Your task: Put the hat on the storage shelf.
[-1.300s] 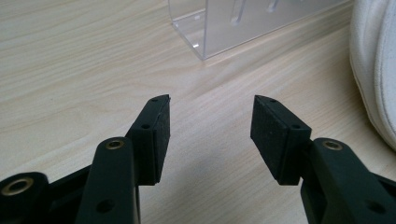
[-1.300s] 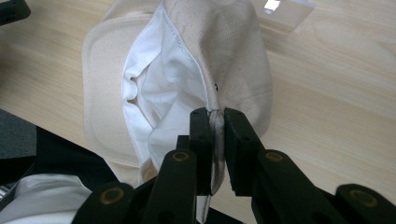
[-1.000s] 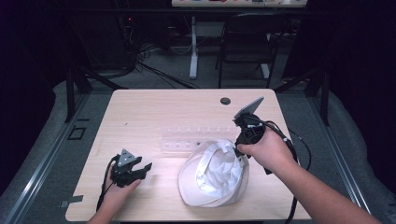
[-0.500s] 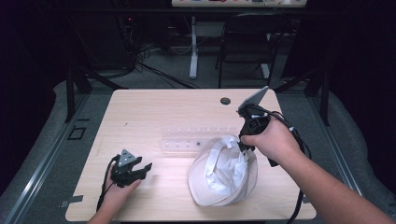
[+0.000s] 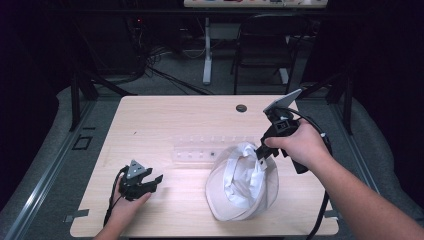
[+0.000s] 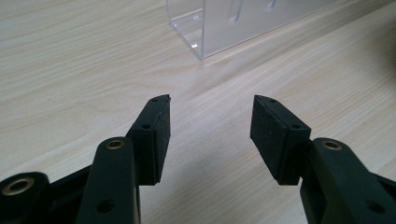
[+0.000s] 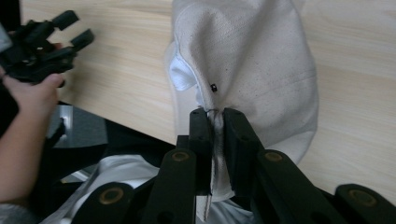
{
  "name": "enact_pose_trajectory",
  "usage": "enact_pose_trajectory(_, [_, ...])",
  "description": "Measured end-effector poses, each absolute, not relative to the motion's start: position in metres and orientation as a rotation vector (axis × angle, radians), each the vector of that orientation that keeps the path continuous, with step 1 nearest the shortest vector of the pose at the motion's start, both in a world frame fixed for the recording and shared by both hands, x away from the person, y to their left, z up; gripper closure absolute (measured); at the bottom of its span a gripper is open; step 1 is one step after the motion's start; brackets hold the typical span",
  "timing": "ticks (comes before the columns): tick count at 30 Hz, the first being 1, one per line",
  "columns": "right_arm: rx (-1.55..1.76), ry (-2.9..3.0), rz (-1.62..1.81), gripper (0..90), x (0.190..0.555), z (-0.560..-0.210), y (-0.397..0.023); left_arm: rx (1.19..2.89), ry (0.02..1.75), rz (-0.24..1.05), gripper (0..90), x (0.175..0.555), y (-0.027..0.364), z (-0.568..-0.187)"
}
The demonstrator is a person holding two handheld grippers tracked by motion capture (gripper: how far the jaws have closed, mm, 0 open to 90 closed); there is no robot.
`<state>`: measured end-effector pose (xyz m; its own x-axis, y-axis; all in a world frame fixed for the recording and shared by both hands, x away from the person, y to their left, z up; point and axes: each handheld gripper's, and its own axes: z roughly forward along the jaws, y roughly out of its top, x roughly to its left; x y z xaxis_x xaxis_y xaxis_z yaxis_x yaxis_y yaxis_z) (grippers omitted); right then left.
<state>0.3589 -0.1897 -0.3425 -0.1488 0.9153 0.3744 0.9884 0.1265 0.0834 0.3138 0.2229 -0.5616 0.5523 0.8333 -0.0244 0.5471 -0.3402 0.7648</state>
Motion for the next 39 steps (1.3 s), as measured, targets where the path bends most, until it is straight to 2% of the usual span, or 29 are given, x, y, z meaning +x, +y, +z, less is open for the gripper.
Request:
enact_pose_trajectory(14, [-1.762,-1.976,-0.615,82.4,0.358,-0.346,-0.203,2.047,1.097,0.483,48.4,0.313,0.221,-0.561])
enact_pose_trajectory(26, [-1.708,-1.928,-0.729,82.4,0.355,-0.327,-0.205,2.038,1.054,0.488,48.3,0.306,0.211,-0.556])
enact_pose_trajectory(32, [-1.721,-1.898,-0.788,82.4,0.359,-0.317,-0.212,2.007,0.994,0.507,47.0,0.3,0.198,-0.545])
enact_pose_trajectory(39, [-1.718,-1.852,-0.889,82.4,0.366,-0.308,-0.215,1.976,0.865,0.449,45.8,0.283,0.166,-0.525])
